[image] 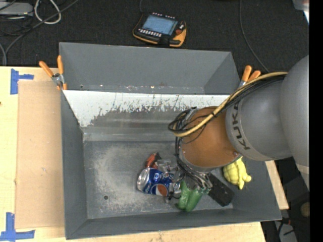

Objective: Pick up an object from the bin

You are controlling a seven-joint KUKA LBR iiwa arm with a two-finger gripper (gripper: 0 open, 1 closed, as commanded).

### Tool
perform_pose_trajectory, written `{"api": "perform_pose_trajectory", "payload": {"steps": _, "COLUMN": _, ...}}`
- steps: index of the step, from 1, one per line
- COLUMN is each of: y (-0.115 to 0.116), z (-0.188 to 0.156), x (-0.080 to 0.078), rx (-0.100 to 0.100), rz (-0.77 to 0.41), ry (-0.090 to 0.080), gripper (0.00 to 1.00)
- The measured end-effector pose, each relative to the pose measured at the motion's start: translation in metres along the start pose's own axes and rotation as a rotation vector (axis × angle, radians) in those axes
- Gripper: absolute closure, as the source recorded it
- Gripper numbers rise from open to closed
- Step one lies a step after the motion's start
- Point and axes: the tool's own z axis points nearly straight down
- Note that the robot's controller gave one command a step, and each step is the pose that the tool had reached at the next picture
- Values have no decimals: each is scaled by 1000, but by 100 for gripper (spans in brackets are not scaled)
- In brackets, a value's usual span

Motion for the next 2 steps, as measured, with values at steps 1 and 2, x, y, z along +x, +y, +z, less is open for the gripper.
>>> {"api": "perform_pose_trajectory", "payload": {"steps": 1, "y": -4, "z": 1, "x": 1, "rx": -4, "rz": 25, "ry": -5, "gripper": 100}}
{"api": "perform_pose_trajectory", "payload": {"steps": 2, "y": -4, "z": -1, "x": 3, "rx": -3, "rz": 23, "ry": -5, "gripper": 100}}
